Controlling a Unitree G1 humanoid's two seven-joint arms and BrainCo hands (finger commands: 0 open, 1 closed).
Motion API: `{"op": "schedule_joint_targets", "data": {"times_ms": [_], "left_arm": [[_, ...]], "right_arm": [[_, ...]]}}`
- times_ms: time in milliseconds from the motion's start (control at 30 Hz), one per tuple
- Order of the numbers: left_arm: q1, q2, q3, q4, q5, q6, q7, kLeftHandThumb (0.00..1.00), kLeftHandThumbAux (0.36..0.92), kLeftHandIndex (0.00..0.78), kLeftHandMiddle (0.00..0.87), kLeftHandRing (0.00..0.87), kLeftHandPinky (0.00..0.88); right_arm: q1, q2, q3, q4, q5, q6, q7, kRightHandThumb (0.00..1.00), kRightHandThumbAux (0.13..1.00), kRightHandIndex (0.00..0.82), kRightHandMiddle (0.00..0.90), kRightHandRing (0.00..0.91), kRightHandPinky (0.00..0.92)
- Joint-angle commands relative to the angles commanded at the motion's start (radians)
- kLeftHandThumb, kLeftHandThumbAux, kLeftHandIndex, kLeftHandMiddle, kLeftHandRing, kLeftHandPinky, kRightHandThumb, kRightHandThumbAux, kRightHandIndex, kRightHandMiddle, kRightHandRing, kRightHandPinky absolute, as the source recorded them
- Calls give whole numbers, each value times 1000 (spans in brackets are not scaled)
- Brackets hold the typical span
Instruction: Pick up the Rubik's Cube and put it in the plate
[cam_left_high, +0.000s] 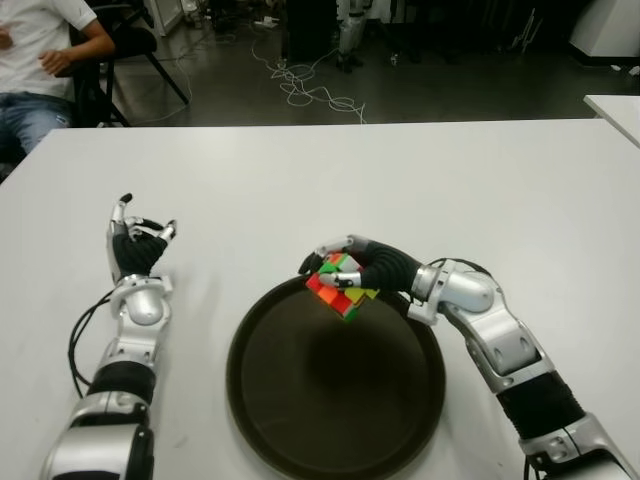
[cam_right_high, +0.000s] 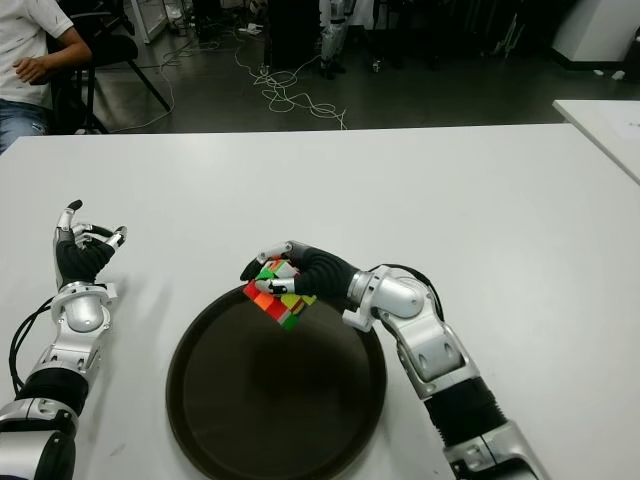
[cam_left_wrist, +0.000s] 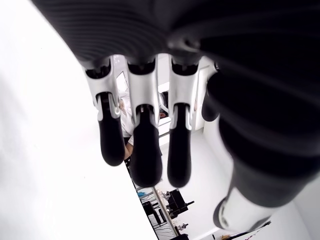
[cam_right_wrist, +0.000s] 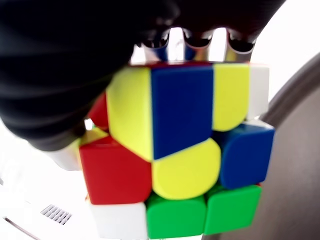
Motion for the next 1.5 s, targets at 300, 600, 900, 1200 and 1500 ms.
{"op": "schedule_joint_targets", "data": {"times_ms": [300, 600, 900, 1200, 1500], "left_arm": [[-1, 2, -3, 3, 7, 3, 9, 330, 804, 119, 471, 583, 636], [0, 0, -2, 0, 6, 0, 10, 329, 807, 120, 519, 632, 668], [1, 1, -1, -4, 3, 9, 5, 323, 782, 126, 445, 543, 565], [2, 1, -1, -7, 3, 5, 5, 298, 805, 124, 594, 687, 716], [5, 3, -4, -13, 10, 10, 10, 261, 810, 125, 525, 643, 651]], "right_arm": [[-2, 1, 2, 14, -1, 14, 14, 682, 732, 435, 776, 783, 762], [-2, 5, 4, 32, -12, 15, 9, 682, 733, 435, 771, 779, 757], [-10, 3, 11, 40, -15, 42, 19, 682, 734, 435, 768, 778, 753], [-5, -2, 21, 42, -44, 25, 9, 682, 734, 434, 769, 780, 756], [12, 0, 29, 39, -93, -1, -36, 682, 734, 435, 772, 787, 765]]}}
